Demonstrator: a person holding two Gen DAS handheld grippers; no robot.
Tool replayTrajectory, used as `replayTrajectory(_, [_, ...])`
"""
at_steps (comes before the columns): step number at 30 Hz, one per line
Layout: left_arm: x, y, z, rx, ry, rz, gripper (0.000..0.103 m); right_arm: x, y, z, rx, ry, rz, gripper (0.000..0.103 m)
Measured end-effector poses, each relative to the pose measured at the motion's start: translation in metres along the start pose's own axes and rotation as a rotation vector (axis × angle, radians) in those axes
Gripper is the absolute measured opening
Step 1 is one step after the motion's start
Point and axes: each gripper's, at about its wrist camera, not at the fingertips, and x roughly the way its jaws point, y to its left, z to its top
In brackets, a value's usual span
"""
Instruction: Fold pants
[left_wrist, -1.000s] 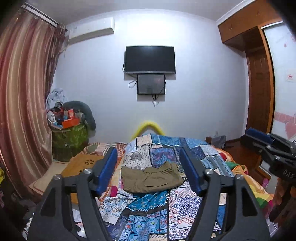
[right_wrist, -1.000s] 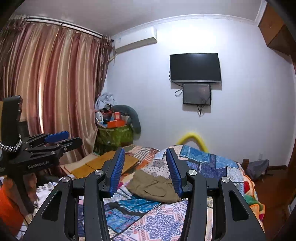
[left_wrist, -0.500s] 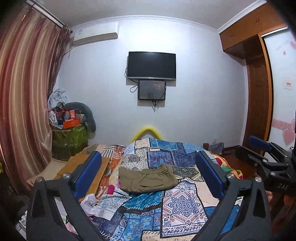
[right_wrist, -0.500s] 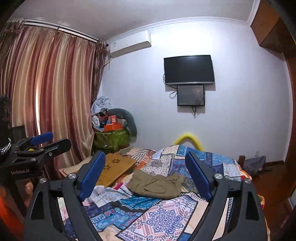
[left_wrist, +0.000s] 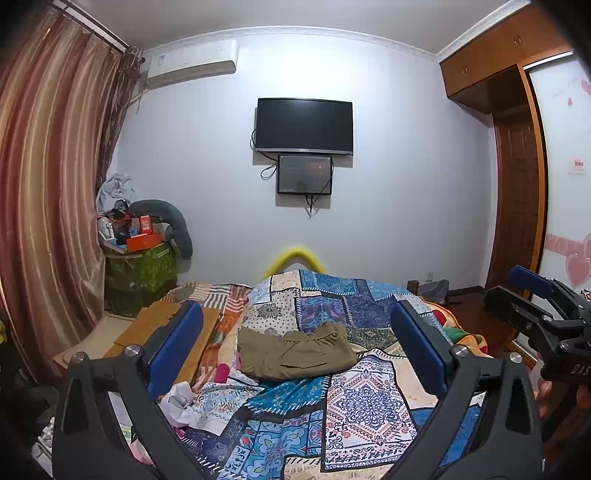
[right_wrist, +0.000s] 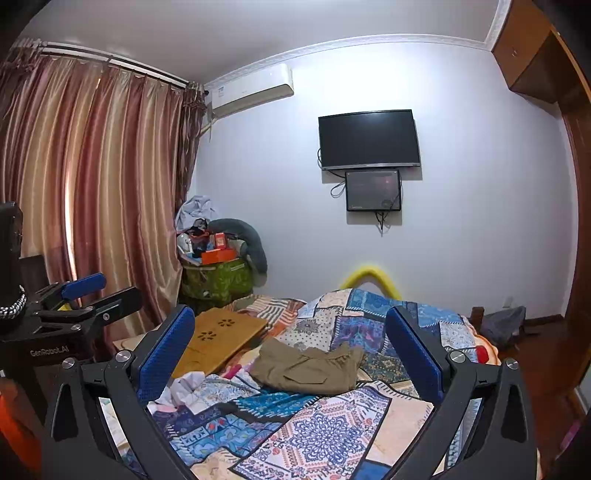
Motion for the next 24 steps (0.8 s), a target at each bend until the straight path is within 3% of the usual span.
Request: replayTrajectory(24, [0.0068,-0.0004,-0.0021,0.011,0.008,-0.010,0.103,-0.0016,-0.0041,-0.0020,0.012,0.027,0.000,0.103])
